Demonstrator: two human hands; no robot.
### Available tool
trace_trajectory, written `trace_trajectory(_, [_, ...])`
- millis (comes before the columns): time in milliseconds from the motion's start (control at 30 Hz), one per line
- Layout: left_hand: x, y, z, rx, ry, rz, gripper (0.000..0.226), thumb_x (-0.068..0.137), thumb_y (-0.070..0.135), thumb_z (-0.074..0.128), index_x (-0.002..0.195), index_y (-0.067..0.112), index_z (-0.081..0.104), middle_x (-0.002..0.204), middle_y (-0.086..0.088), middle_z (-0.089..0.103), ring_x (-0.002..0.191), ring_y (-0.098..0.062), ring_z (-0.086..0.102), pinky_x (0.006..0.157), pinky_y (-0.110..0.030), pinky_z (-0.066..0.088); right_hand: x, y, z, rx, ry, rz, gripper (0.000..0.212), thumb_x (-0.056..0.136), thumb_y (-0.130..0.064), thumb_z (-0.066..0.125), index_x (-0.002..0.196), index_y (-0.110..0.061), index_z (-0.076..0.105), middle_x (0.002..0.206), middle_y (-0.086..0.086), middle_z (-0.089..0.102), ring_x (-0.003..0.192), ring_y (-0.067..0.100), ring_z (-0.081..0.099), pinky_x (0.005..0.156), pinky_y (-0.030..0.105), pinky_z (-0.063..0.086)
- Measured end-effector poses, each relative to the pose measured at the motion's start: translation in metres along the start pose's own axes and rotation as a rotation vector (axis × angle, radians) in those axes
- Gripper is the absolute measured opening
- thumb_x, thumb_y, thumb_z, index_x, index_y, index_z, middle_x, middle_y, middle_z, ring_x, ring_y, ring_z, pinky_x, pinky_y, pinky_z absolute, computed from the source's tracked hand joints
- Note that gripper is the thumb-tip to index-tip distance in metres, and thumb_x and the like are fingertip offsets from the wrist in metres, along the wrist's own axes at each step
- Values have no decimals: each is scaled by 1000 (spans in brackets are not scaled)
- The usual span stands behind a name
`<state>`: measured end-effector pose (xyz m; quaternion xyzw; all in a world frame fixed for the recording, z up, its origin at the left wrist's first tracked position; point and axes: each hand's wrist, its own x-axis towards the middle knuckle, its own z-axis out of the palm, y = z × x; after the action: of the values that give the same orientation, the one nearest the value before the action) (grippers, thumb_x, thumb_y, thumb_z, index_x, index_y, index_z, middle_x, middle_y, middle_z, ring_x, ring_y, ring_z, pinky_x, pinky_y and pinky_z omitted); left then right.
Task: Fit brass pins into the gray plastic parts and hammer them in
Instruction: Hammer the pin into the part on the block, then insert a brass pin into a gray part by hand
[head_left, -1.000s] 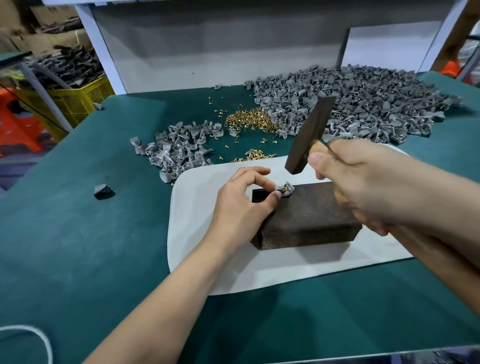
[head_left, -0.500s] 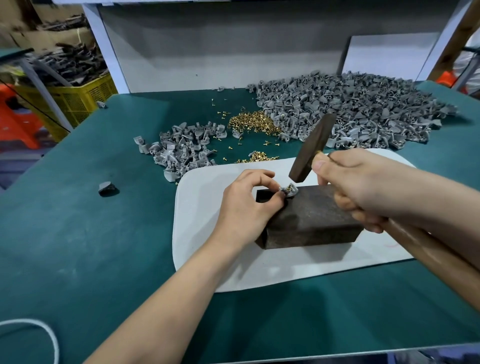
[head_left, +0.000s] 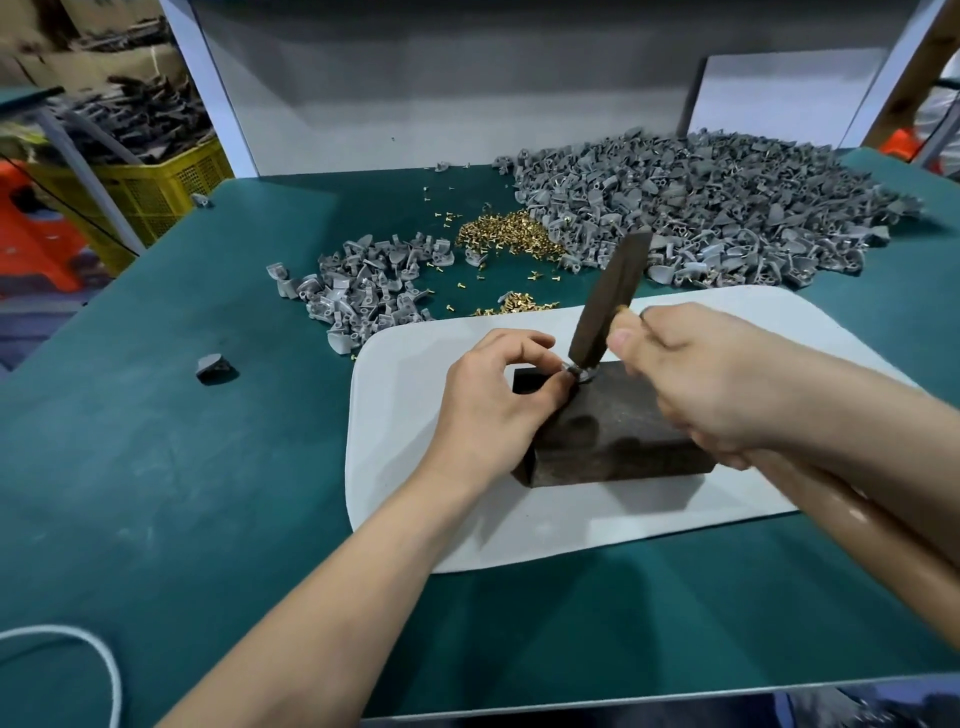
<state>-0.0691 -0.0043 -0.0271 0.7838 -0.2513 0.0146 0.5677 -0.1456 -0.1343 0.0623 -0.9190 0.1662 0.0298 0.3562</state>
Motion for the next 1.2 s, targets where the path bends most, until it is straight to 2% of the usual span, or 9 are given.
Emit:
trace_trajectory(133, [0,0,-1,13,1,16,18,78,7,74,71,21,64,102,5,65,96,-2,58,88,-9,39,1,1,-4,58,41,-11,38,100,-40,35,77,-9,41,33,-4,32,23,13,29,29,18,26])
trace_trajectory(267, [-2,1,-1,-11,-7,10,13,78,6,74,74,16,66,102,1,65,96,-5,60,90,-15,41,4,-3,-2,3,18,65,38,101,-38,34,76,-9,41,47,6,39,33,19,35,29,26,30])
trace_trajectory(367, [0,1,-2,6,-1,22,14,77,6,75,73,17,66,100,2,65,94,-4,60,88,-12,41,4,-3,-3,10,80,4,38,101,-37,35,75,-9,41,35,-4,34,25,13,32,28,20,26])
trace_trajectory(500, [-1,1,-1,-27,-13,3,13,78,5,74,73,14,66,100,0,65,94,-6,60,89,-14,41,4,-3,0,-47,53,68,41,101,-39,32,77,-7,42,50,9,43,34,22,39,35,26,34])
trace_trajectory(700, [-1,0,-1,-27,-14,9,14,77,5,74,72,16,66,100,0,65,95,-7,60,91,-17,42,3,-5,2,-106,59,25,40,102,-38,32,74,-10,42,51,9,44,24,17,39,28,22,31])
trace_trajectory(767, [-1,0,0,-10,-1,15,15,77,6,75,71,17,67,100,2,65,94,-2,60,90,-14,41,3,-1,-2,-3,17,25,39,101,-39,32,78,-9,41,44,5,39,28,20,34,30,21,30])
trace_trajectory(867, [1,-2,0,-44,-4,-51,15,76,9,76,70,20,68,102,8,65,93,7,58,88,-7,36,5,1,-24,322,56,19,36,101,-41,33,77,-15,40,34,-5,27,22,8,21,31,13,26])
trace_trajectory(1033, [2,-3,-1,-203,-11,-174,11,78,11,75,71,19,72,104,6,66,95,4,60,92,-18,42,27,23,-47,683,-154,61,36,100,-39,33,76,-15,42,38,-5,24,20,6,17,30,12,27])
trace_trajectory(1200, [3,-2,-2,-210,-16,-201,14,78,14,75,69,24,73,103,9,67,96,3,61,95,-25,45,60,62,-39,955,-229,128,35,100,-37,31,75,-15,43,36,-8,24,19,1,18,28,8,23])
